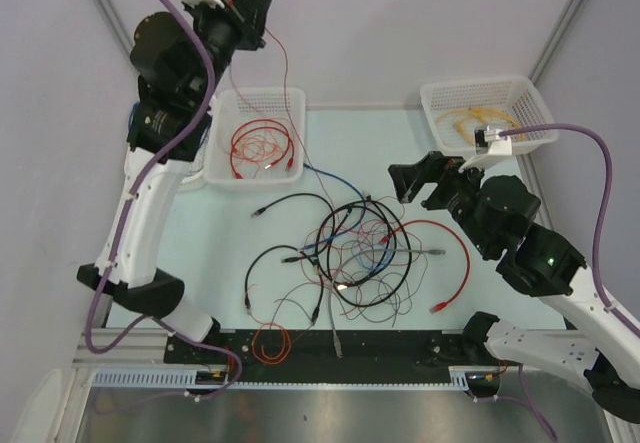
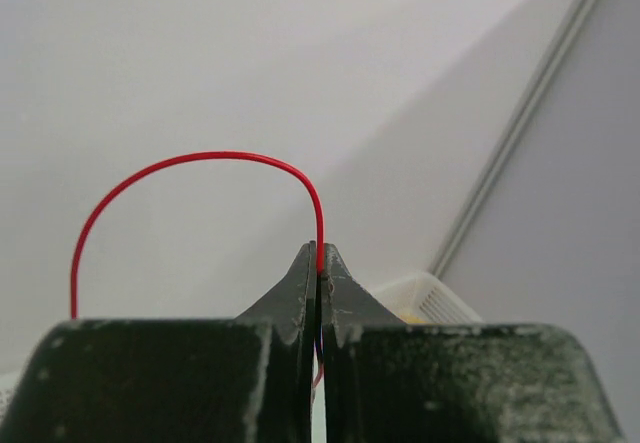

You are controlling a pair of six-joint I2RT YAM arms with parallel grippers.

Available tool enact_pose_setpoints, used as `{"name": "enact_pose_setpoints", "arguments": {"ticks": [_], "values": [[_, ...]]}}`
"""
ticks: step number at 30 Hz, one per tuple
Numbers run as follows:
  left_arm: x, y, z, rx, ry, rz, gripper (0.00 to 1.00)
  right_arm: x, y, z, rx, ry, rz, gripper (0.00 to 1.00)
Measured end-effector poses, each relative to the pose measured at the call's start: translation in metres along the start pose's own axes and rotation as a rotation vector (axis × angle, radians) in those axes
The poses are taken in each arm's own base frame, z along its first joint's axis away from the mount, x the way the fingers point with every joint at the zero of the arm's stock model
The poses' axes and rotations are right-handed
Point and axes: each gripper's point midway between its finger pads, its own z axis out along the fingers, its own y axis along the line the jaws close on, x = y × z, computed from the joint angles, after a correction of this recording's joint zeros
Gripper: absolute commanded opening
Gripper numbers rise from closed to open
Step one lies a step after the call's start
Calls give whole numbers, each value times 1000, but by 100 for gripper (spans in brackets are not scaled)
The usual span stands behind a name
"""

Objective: Untangle the cables

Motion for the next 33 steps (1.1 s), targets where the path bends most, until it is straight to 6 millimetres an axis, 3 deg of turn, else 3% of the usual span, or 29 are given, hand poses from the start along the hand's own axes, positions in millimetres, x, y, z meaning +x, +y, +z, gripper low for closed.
{"name": "enact_pose_setpoints", "arguments": {"ticks": [2,6,10,16,20,27,30,33], "values": [[-10,14,12,-27,-31,-14,0,3,-2,1,5,6,-9,100],[-10,50,26,-98,-49,-59,0,7,-7,3,18,12,-33,100],[-12,62,38,-118,-87,-90,0,15,-14,6,36,25,-54,100],[-45,52,51,-73,-212,-133,0,39,-25,14,49,72,-75,100],[-69,38,47,-27,-281,-182,0,78,-20,24,-29,150,-76,100],[-67,21,40,25,-254,-226,0,147,-1,55,-150,309,-78,99],[-66,14,36,39,-243,-230,0,158,14,67,-203,314,-72,98],[-70,13,29,35,-247,-214,0,153,31,72,-260,278,-58,97]]}}
